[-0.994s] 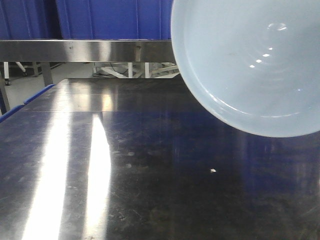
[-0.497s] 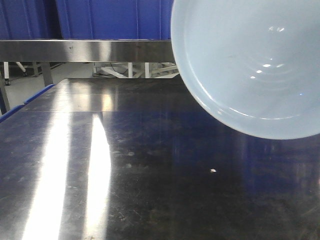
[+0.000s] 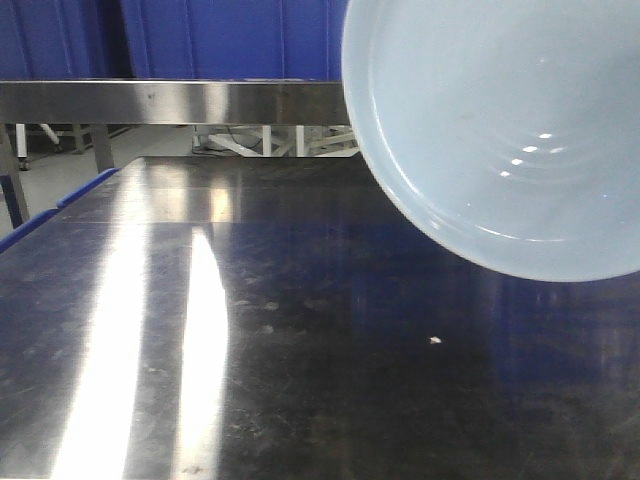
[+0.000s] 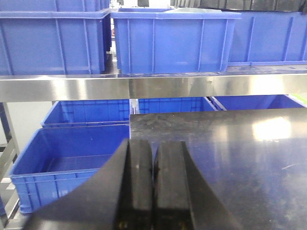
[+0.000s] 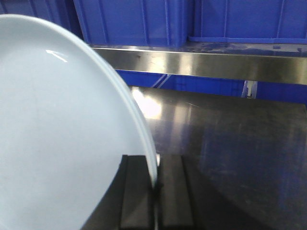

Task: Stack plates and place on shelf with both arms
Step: 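Hold the plate stack raised in the right gripper, then drive the base away from the table carrying the plates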

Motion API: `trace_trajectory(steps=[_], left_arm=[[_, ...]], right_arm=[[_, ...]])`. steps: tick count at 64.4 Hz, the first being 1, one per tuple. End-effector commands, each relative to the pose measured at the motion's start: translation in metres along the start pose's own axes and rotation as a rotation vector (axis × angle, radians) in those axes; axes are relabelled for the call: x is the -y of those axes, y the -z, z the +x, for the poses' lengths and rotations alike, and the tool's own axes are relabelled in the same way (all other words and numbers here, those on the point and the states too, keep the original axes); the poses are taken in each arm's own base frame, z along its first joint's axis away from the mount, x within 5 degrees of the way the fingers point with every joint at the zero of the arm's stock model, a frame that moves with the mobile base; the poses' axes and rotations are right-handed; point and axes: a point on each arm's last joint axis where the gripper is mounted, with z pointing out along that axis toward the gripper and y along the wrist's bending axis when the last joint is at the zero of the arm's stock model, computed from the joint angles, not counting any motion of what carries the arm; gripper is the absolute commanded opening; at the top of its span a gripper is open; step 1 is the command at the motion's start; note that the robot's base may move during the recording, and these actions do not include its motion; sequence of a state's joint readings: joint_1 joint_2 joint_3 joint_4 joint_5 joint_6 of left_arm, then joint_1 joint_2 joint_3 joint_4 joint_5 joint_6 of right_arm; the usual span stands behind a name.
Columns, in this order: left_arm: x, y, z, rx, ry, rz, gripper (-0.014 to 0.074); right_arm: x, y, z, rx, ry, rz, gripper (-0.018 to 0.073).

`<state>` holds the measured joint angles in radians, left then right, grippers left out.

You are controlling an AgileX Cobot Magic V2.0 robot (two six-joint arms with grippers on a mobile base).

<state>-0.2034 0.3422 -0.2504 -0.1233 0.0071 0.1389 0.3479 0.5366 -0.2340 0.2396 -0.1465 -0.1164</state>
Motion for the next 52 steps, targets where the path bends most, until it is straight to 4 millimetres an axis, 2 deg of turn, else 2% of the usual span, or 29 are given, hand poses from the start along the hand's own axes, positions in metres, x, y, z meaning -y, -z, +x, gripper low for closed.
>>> trace_trajectory(steps=[1,52], left_arm=[[-0.0013,0.0001,-0.0166,0.102,0.002,-0.013,0.008],[-0.0013,0.0001,-0.0166,0.102,0.002,-0.013,0.008]], right_arm=[[-0.0004,0.0008,-0.0213,0.14,0.005,0.007,0.0048],[-0.0004,0.0008,-0.0213,0.14,0.005,0.007,0.0048]])
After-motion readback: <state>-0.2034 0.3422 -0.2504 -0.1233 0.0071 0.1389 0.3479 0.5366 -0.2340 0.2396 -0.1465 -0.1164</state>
